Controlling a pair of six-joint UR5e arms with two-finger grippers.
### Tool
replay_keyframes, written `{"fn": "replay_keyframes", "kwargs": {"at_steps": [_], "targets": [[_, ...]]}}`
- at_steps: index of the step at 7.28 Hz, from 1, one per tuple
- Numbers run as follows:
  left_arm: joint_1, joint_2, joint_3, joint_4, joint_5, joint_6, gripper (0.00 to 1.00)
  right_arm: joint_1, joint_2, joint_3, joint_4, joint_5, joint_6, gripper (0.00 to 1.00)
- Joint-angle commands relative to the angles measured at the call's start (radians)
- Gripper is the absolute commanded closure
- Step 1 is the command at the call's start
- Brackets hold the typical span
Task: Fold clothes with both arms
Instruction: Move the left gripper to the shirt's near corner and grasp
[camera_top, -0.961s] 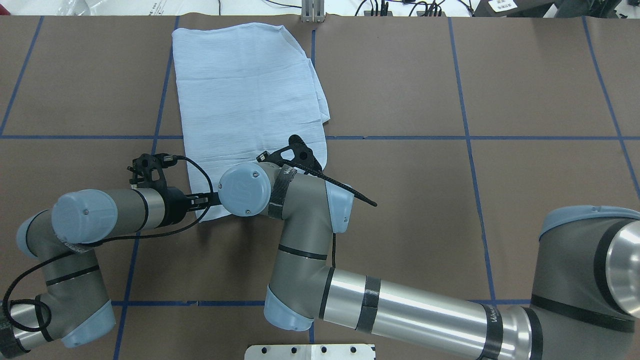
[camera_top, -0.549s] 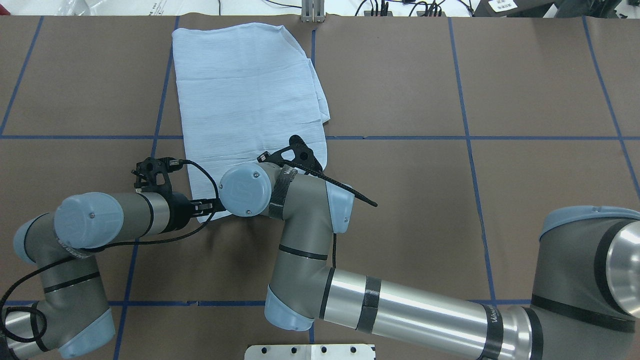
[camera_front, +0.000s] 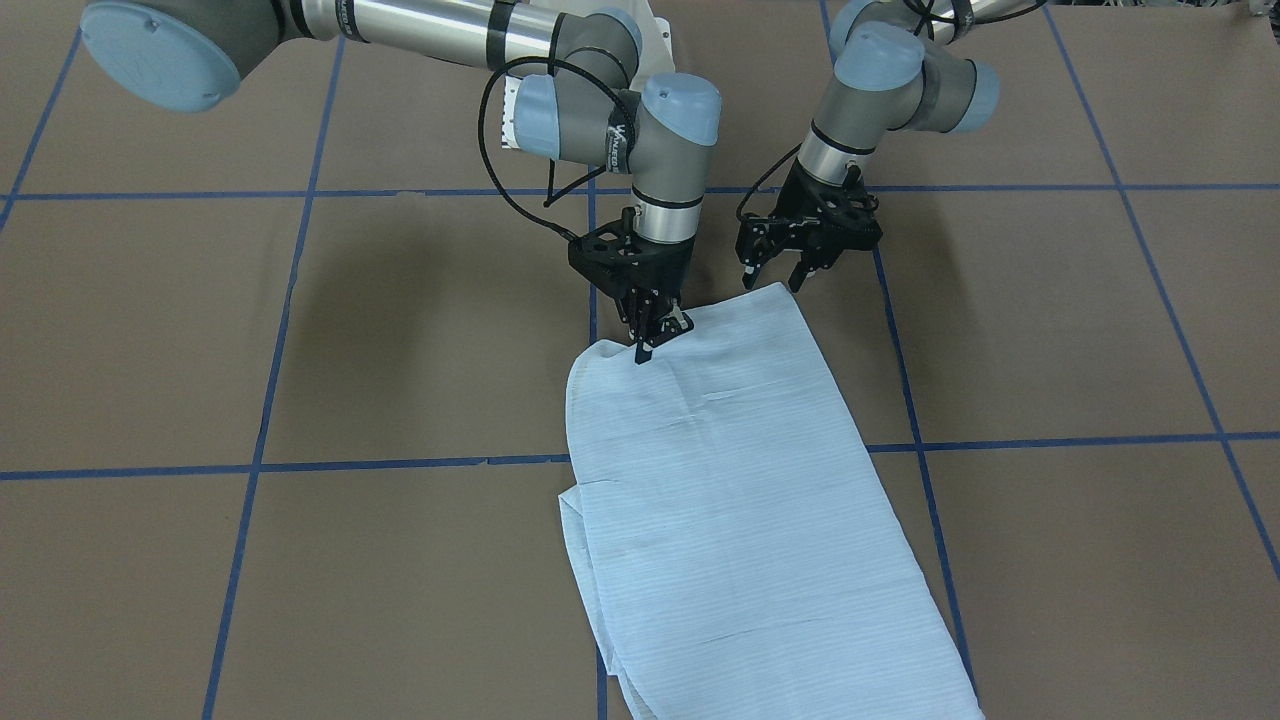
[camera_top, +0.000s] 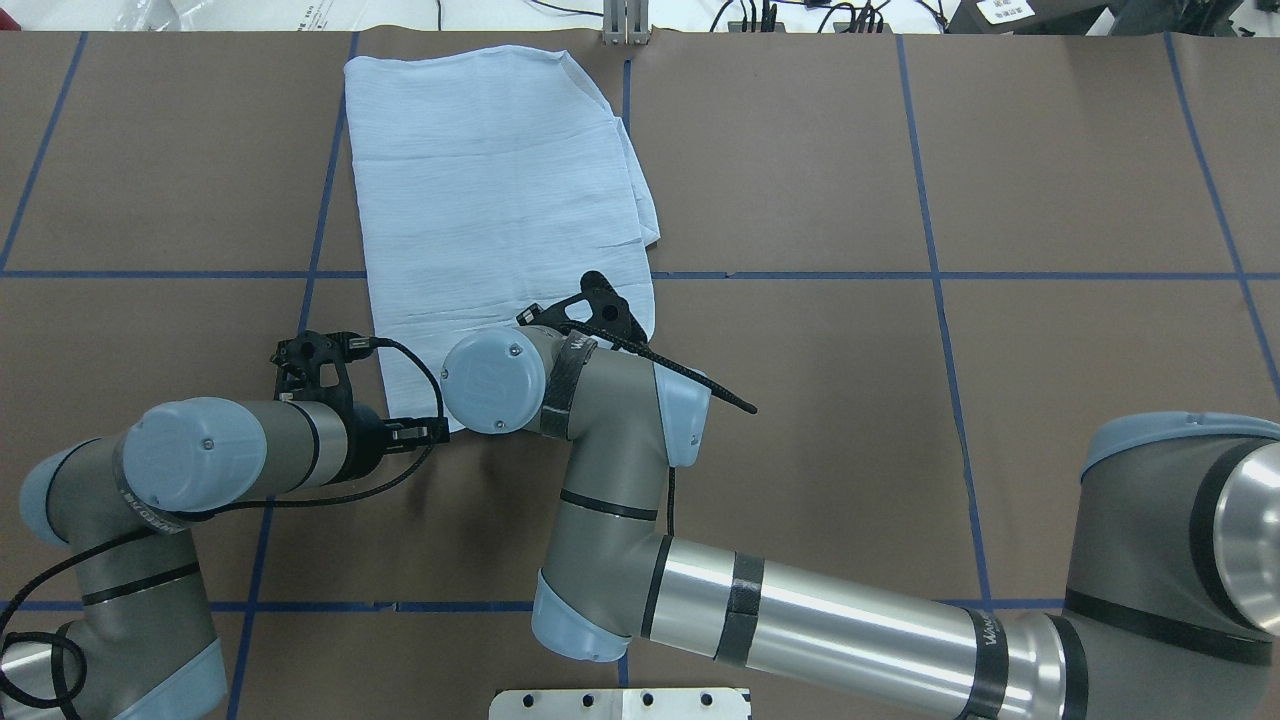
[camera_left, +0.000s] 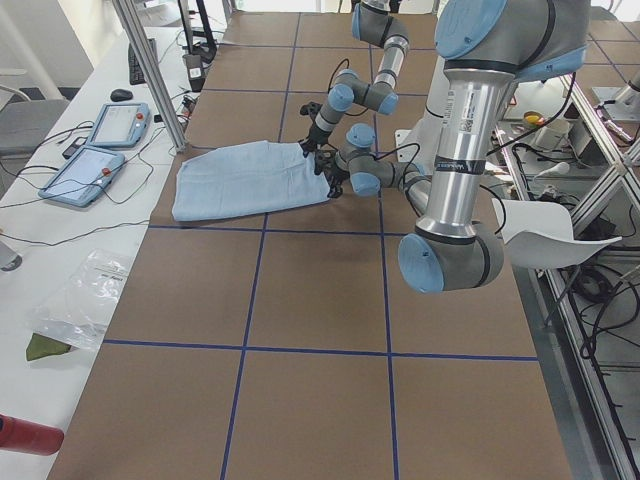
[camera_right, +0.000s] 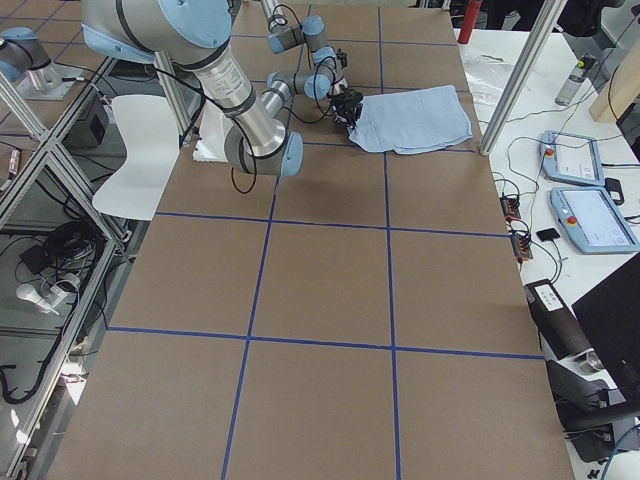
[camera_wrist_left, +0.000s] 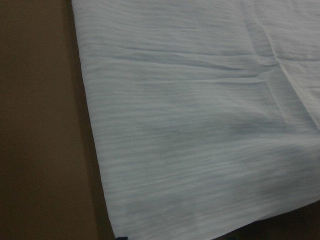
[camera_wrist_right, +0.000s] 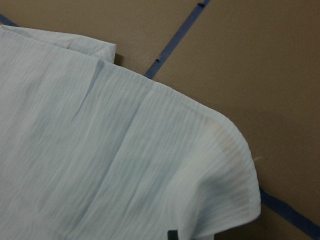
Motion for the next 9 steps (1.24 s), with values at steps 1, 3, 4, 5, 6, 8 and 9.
{"fn": "replay_keyframes", "kwargs": {"at_steps": [1,3,4,5,6,8,9], "targets": [[0.001,0.003,0.001,0.009,0.000,0.000,0.29,0.000,0.000,0.000,0.000,0.000,0.001,1.00],[0.001,0.001,0.006,0.009,0.005,-0.003,0.38,0.000,0.000,0.000,0.000,0.000,0.001,1.00],[0.001,-0.005,0.010,0.009,0.006,-0.009,0.47,0.000,-0.002,0.000,0.000,0.000,0.001,1.00],[0.001,-0.008,0.013,0.009,0.006,-0.013,0.47,0.000,-0.005,0.009,0.000,0.000,0.001,1.00],[0.001,-0.008,0.015,0.007,0.006,-0.014,0.47,0.000,-0.010,0.014,0.000,0.000,0.001,1.00],[0.001,-0.008,0.029,0.007,0.008,-0.012,0.47,0.000,-0.010,0.016,0.000,0.000,0.001,1.00],[0.001,-0.008,0.030,0.007,0.010,-0.012,0.47,0.000,-0.011,0.016,0.000,0.000,0.001,1.00]]}}
